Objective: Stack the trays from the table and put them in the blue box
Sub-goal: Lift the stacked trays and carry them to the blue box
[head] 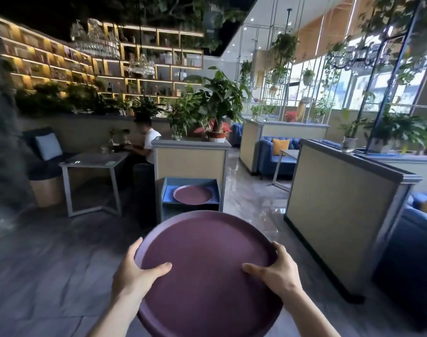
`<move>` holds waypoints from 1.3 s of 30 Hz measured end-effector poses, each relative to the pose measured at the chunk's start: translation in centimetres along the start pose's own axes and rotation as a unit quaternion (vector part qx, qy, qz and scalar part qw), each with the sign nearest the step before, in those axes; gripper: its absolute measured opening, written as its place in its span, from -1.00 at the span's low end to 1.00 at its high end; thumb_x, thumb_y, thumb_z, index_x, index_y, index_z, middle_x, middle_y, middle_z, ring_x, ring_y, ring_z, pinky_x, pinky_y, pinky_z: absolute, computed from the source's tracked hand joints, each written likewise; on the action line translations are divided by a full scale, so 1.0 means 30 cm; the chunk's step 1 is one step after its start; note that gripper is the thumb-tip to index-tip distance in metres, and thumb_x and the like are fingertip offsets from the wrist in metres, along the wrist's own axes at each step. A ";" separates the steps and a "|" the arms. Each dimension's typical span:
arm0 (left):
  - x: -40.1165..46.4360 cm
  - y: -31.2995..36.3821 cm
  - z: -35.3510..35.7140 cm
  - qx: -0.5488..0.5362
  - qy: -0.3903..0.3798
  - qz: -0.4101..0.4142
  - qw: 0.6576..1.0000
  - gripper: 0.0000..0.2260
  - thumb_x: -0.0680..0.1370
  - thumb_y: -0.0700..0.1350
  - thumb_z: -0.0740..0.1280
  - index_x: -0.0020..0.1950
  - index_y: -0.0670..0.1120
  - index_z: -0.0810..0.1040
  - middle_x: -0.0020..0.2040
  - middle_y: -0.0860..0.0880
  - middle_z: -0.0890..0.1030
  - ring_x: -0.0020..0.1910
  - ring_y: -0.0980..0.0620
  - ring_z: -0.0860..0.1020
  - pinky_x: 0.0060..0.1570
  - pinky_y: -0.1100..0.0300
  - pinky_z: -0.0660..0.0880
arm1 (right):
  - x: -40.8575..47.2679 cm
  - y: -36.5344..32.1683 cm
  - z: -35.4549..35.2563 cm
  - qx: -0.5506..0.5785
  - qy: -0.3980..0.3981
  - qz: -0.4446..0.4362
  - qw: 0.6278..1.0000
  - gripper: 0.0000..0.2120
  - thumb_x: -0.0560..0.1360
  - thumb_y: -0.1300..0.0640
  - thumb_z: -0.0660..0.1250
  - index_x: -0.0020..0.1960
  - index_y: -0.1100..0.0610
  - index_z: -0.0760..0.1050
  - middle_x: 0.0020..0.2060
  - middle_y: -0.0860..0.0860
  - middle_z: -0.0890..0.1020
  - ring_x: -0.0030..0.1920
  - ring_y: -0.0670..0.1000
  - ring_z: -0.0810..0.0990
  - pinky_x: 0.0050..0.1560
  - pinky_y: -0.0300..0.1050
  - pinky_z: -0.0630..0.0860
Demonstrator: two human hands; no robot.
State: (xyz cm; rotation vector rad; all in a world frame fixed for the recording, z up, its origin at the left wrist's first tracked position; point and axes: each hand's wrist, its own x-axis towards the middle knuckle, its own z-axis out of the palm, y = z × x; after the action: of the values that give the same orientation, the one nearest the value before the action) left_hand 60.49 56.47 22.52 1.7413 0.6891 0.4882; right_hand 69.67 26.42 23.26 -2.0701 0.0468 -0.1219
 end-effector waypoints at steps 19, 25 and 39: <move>0.592 -0.002 0.276 -0.009 0.004 -0.003 1.000 -0.02 0.14 0.01 0.69 0.49 0.23 0.32 0.44 -0.02 0.47 0.33 -0.15 0.49 0.25 -0.08 0.48 | 0.591 0.005 0.303 0.004 -0.017 0.016 1.000 0.14 -0.05 -0.21 0.65 0.45 0.05 0.34 0.24 0.06 0.55 0.26 0.10 0.54 0.30 0.03 0.47; 1.016 0.019 0.381 -0.019 -0.005 -0.010 1.000 -0.03 0.15 0.01 0.68 0.49 0.22 0.33 0.46 -0.01 0.45 0.37 -0.14 0.46 0.28 -0.08 0.46 | 0.943 -0.096 0.521 -0.022 -0.006 0.033 0.999 0.09 -0.10 -0.26 0.62 0.37 0.01 0.40 0.17 0.02 0.59 0.21 0.08 0.56 0.25 0.04 0.50; 1.814 0.057 0.654 -0.017 -0.015 -0.021 1.000 -0.04 0.14 0.00 0.69 0.48 0.20 0.34 0.40 0.02 0.50 0.26 -0.11 0.53 0.20 -0.08 0.51 | 1.678 -0.193 0.915 -0.023 -0.011 0.048 0.999 0.00 -0.06 -0.20 0.65 0.32 0.01 0.44 0.12 0.03 0.61 0.17 0.09 0.59 0.21 0.01 0.53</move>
State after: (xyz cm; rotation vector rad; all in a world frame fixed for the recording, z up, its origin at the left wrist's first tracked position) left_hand 113.77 78.53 17.50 1.6959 0.6901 0.4420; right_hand 122.53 48.89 18.62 -2.1114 0.1363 -0.0407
